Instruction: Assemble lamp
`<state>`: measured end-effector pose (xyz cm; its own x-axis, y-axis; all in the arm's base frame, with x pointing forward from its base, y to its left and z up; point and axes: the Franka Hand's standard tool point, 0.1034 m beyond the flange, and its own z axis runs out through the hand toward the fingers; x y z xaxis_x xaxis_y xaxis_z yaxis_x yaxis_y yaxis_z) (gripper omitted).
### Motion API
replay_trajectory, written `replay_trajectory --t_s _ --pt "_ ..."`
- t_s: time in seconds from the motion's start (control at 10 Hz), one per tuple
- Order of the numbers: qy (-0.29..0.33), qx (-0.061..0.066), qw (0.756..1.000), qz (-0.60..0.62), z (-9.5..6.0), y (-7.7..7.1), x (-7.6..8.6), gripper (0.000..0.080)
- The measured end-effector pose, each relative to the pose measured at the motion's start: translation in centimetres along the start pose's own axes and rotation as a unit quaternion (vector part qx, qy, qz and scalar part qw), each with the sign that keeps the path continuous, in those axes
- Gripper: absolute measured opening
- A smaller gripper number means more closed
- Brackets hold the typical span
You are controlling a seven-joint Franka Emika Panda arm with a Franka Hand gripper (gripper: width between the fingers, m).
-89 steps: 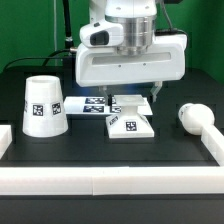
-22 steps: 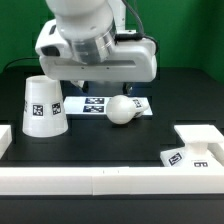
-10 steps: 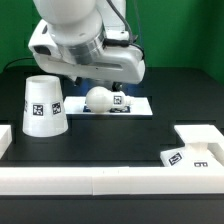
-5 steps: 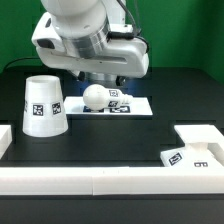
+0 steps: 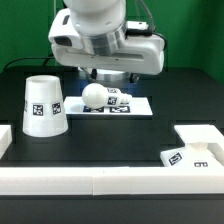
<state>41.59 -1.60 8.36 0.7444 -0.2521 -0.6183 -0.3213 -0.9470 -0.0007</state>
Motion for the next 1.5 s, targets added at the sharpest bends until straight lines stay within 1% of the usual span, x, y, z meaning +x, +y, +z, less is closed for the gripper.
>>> replay_trajectory --t_s 0.1,0.4,0.7,0.8,1.2,1.3,1.4,1.5 --pt "0.0 0.001 1.0 -0.011 0.0 0.3 0.2 0.0699" --pt "-0.001 0.0 1.0 -0.012 0.1 0.2 0.2 0.0699" --pt "-0.008 0.001 1.0 0.015 0.8 1.1 0.2 0.0699" --pt "-0.007 0.001 1.0 -0.001 0.8 1.1 0.2 0.0699" --pt "-0.01 0.0 1.0 0.001 1.0 1.1 0.2 0.0699" --pt "-0.015 0.0 0.999 0.043 1.5 1.6 0.0 0.0699" --pt "-0.018 0.002 0.998 0.054 1.7 1.9 -0.1 0.0699" --pt "-0.017 0.01 0.998 0.056 1.6 1.9 0.0 0.0699"
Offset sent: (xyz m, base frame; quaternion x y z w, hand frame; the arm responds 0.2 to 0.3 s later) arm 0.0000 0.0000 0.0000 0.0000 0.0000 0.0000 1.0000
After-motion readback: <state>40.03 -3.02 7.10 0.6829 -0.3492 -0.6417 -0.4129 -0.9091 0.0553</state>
